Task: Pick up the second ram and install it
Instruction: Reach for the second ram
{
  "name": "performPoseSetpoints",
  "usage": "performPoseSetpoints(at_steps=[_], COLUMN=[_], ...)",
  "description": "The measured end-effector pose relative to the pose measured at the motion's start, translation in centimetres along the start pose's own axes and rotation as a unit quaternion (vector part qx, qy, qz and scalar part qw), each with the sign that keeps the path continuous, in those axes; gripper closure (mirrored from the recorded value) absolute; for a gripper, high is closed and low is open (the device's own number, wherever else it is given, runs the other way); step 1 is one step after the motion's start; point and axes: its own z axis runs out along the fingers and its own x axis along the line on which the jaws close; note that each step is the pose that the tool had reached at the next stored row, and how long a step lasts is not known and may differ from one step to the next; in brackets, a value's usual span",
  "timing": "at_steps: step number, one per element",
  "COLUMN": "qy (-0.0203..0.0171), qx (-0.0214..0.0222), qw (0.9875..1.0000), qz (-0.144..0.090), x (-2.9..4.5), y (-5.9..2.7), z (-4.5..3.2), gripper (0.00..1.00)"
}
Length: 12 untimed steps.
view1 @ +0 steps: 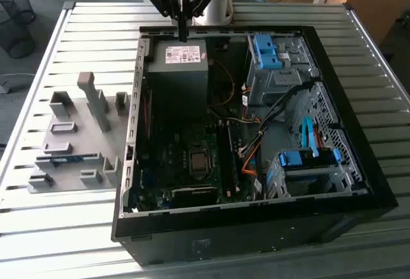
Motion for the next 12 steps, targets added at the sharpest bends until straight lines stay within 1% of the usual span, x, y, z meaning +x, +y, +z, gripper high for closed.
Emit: performPoseSetpoints(at_steps=[9, 12], qy=[0.0000, 0.0000], qx=[0.0001, 0.0000], qw=[1.0000, 1.0000], qz=[0.000, 0.000], x=[0.06, 0.24], y=[0.00, -0.02], z=[-0.01, 0.00], gripper=[0.90, 0.90])
